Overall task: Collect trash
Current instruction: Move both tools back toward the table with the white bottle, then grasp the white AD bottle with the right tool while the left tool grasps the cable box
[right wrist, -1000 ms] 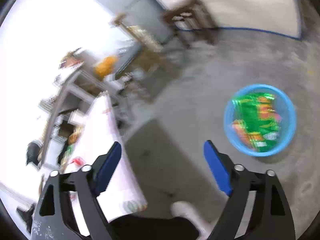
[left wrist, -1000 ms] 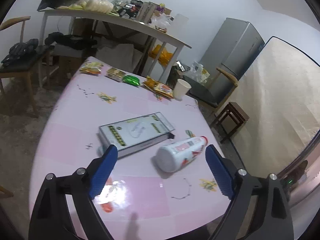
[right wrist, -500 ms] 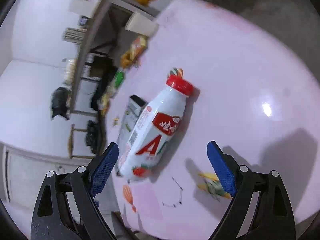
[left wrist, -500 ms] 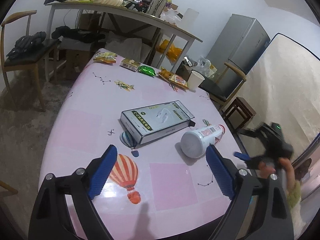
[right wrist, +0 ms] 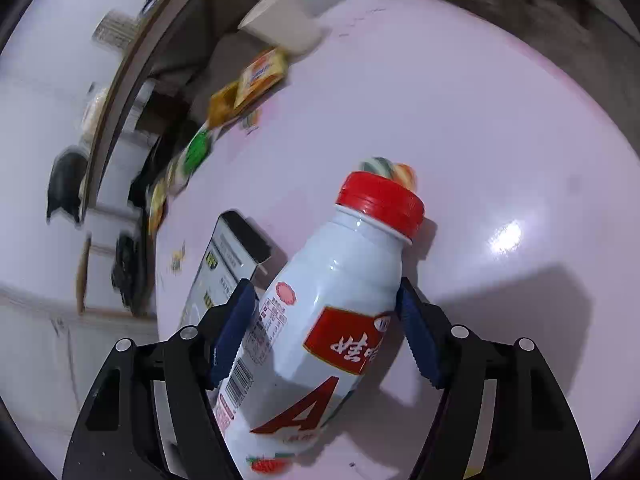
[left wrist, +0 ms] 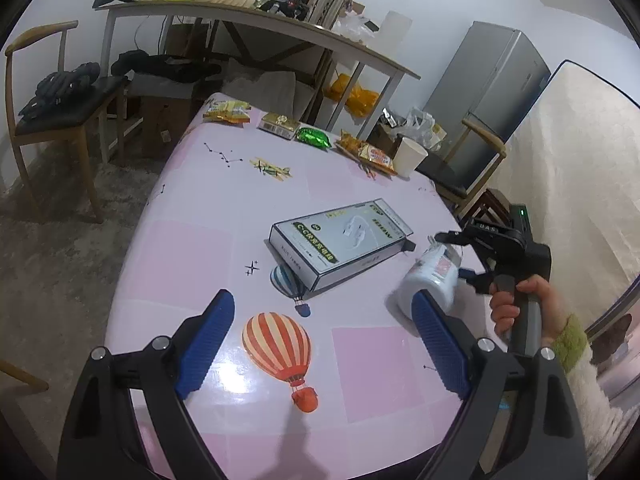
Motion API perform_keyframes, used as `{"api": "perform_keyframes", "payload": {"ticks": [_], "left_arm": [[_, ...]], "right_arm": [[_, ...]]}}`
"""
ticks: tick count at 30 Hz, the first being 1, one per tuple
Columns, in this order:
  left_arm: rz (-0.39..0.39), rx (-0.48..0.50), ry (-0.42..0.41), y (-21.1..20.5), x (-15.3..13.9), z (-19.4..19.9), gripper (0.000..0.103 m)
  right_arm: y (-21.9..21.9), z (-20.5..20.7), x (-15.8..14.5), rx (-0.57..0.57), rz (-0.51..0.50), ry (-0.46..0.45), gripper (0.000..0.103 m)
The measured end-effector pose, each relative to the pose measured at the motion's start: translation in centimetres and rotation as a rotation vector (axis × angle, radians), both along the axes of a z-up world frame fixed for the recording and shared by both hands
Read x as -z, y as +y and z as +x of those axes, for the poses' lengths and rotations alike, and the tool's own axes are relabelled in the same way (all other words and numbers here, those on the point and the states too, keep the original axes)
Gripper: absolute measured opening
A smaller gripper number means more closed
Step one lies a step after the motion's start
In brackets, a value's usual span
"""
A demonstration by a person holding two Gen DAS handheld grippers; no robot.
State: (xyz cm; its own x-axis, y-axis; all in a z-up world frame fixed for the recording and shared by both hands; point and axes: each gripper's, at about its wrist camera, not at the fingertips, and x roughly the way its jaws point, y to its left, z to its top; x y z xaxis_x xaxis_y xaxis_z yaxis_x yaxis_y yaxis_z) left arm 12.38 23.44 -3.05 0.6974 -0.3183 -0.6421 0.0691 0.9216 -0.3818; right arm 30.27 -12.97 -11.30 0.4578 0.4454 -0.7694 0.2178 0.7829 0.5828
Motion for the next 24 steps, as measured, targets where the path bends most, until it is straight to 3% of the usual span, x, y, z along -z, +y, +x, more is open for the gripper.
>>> {"api": "perform_keyframes", "payload": {"ticks": [5,10,13,18,21,24], "left_arm": [[0.022,0.019,0.020,-0.5,0.3,1.4,0.088],[0.034,0.055,0.026,-1.6,0.7,5.2,0.090],[0.042,0.062,0.045,-2.2,1.4,9.6,0.090],[-0.053,0.095,0.106,-1.6,3.2,17.4,0.090],[-0.062,0.125,0.166,-1.5,4.7,20.8,0.090],[-0.080,0.128,0.306,-1.1,7.6,22.7,0.090]], "right_arm": [[0.0,0.2,-0.7,-0.188,-0.072,-0.014,0.065],[-0.3,-2.0,-1.1,-0.279,-0.145,-0.033,0.065],[-0.9,-4.2,-1.2,-0.291,-0.173,-0.048,0.065],[-1.3,-6.9,-0.8,-0.311,-0.174,-0.064,0.065],[-1.3,-7.7,-0.3,-0.319,-0.181,-0.063,0.063],[-1.6,-7.7,-0.4,-0.313,-0.161,-0.071,0.063]]}}
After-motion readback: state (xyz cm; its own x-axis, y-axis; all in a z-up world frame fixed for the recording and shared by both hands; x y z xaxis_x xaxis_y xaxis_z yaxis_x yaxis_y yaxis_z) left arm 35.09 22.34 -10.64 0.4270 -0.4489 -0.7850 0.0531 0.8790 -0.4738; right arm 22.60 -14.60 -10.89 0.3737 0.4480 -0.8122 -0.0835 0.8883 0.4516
